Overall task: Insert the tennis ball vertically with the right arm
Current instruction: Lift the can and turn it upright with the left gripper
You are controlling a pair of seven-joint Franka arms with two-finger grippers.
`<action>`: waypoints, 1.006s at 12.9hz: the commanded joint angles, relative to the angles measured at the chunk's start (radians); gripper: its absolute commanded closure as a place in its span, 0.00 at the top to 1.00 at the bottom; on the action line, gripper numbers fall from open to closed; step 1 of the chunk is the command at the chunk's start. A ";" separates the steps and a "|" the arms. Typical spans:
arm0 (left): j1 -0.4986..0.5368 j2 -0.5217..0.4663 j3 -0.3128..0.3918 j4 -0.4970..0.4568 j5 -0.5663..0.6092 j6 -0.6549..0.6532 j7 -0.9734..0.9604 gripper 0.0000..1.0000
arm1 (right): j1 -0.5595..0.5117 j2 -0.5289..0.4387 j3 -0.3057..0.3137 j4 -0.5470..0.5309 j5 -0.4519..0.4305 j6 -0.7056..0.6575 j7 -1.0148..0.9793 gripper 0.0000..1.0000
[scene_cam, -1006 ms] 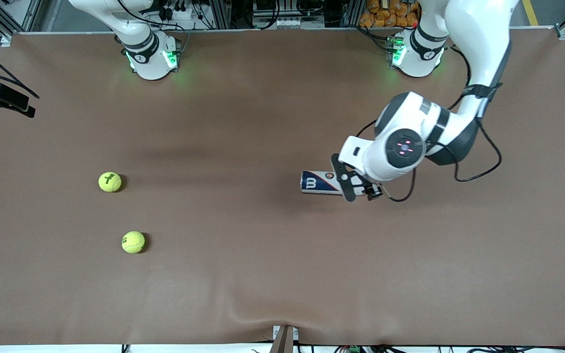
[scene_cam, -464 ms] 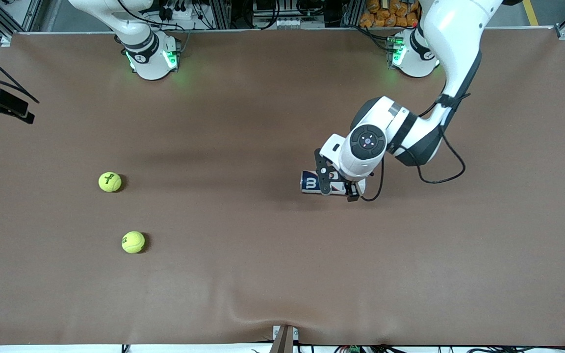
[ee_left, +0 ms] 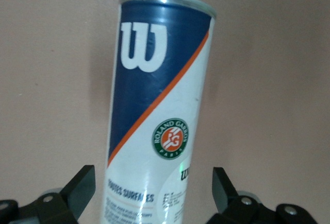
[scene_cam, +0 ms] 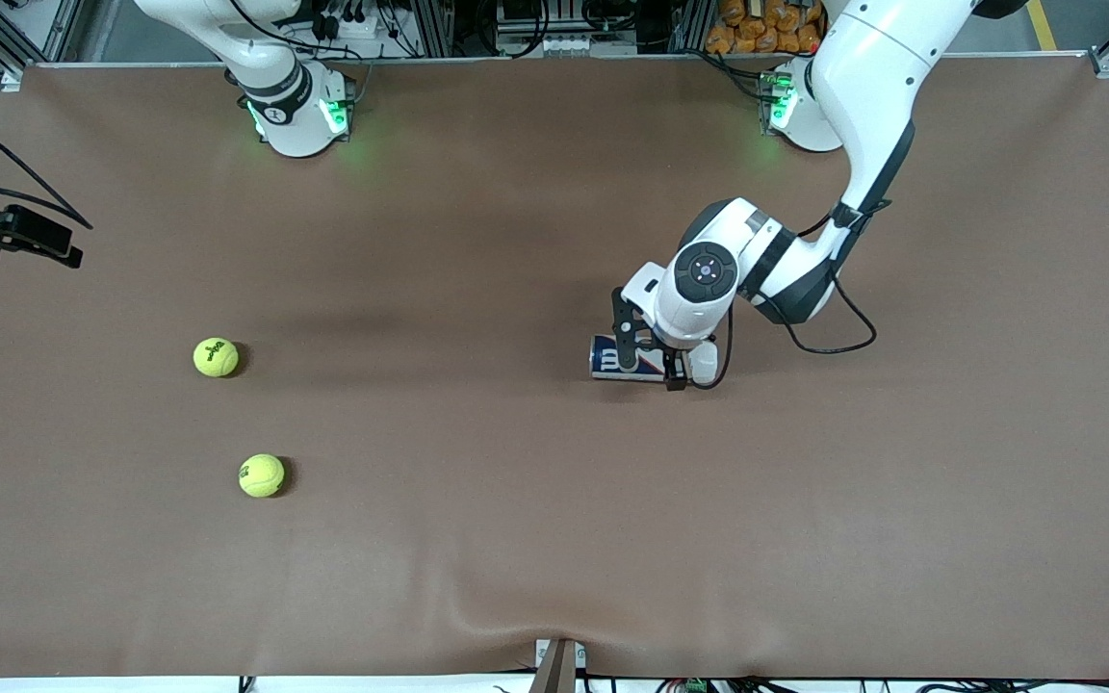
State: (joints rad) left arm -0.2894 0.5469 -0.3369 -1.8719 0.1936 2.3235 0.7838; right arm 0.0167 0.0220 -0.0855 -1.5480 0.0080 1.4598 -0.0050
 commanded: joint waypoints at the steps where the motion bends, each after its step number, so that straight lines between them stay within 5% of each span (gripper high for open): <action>1: -0.002 -0.016 0.003 -0.042 0.027 0.060 0.005 1.00 | 0.019 -0.019 0.003 0.002 0.003 -0.024 0.008 1.00; 13: -0.014 0.054 0.001 -0.038 0.150 0.149 -0.008 0.97 | 0.032 -0.036 0.001 -0.007 -0.005 0.016 0.005 1.00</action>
State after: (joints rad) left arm -0.3002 0.5870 -0.3378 -1.9116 0.3121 2.4495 0.7846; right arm 0.0404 -0.0040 -0.0794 -1.5419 0.0074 1.4846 -0.0052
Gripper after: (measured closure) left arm 0.000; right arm 0.000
